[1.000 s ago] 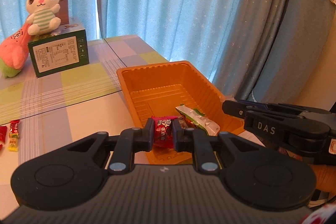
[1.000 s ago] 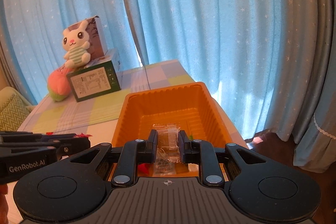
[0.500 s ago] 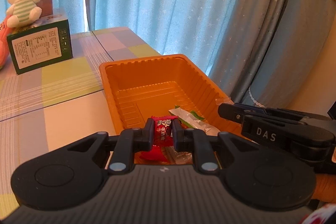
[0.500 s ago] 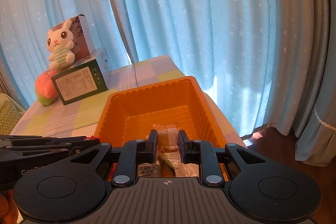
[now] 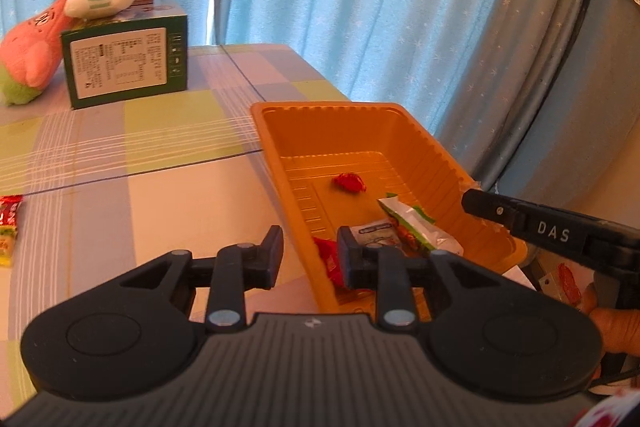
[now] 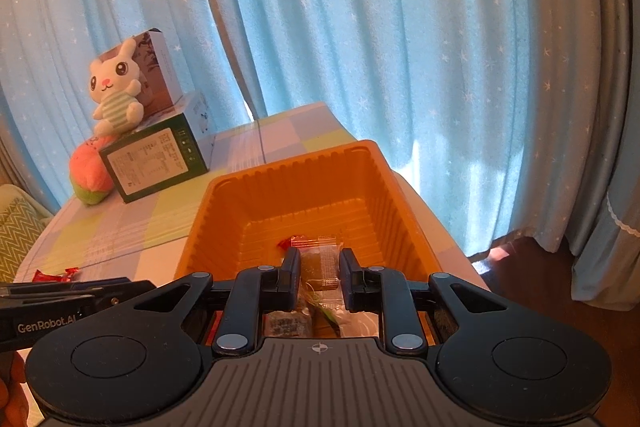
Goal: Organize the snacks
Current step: 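Open both tools to drop the candies into the tray, then withdraw both tools from the tray toward the remaining candies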
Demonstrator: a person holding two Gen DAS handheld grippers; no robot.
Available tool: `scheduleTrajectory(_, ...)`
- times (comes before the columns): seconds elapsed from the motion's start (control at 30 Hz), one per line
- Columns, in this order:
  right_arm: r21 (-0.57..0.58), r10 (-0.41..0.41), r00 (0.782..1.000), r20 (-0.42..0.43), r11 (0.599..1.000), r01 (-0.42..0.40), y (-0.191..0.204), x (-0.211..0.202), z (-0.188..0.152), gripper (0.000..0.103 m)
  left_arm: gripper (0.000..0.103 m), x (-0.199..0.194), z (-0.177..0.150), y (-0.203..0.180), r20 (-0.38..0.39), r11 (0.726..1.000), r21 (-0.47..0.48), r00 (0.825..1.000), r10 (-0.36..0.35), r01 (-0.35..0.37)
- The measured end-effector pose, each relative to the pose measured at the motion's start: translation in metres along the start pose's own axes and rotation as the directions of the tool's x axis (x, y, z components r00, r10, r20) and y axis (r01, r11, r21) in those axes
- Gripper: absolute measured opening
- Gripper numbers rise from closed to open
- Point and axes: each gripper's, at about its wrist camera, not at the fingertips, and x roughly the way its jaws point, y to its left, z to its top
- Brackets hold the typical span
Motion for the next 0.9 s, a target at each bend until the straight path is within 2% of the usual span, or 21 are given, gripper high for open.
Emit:
scheduleTrajectory(0.23, 0.015, 0.037, 0.999, 0.013, 0.999, -0.037, 0.003, 0.006, 0.001, 0.021, 0.027, -0.007, -0.005, 0.009, 0.0, 1.0, -0.014, 1.0, 0.013, -0.013)
scheduleTrajectory(0.27, 0.022, 0.027, 1.0, -0.002, 0.999, -0.027, 0.002, 0.009, 0.001, 0.025, 0.028, -0.008, -0.006, 0.009, -0.001, 1.0, -0.013, 1.0, 0.017, -0.017)
scheduleTrajectory(0.3, 0.03, 0.012, 1.0, -0.006, 0.999, -0.012, 0.001, 0.009, 0.001, 0.043, 0.029, -0.008, -0.007, 0.01, -0.002, 1.0, -0.013, 1.0, 0.019, -0.019)
scheduleTrajectory(0.37, 0.051, 0.0, 1.0, 0.013, 0.999, -0.001, -0.003, 0.006, 0.001, 0.067, 0.032, -0.01, -0.009, 0.012, -0.003, 1.0, -0.013, 1.0, 0.022, -0.022)
scheduleTrajectory(0.63, 0.054, -0.045, 0.996, 0.078, 0.998, 0.041, -0.005, -0.016, 0.003, 0.068, 0.037, -0.026, -0.019, 0.021, -0.008, 0.998, -0.027, 0.999, 0.051, -0.051)
scheduleTrajectory(0.9, -0.002, -0.045, 0.996, 0.082, 0.999, 0.046, 0.025, -0.042, 0.002, 0.068, 0.043, -0.061, -0.026, 0.031, 0.004, 0.995, -0.036, 0.996, 0.09, -0.089)
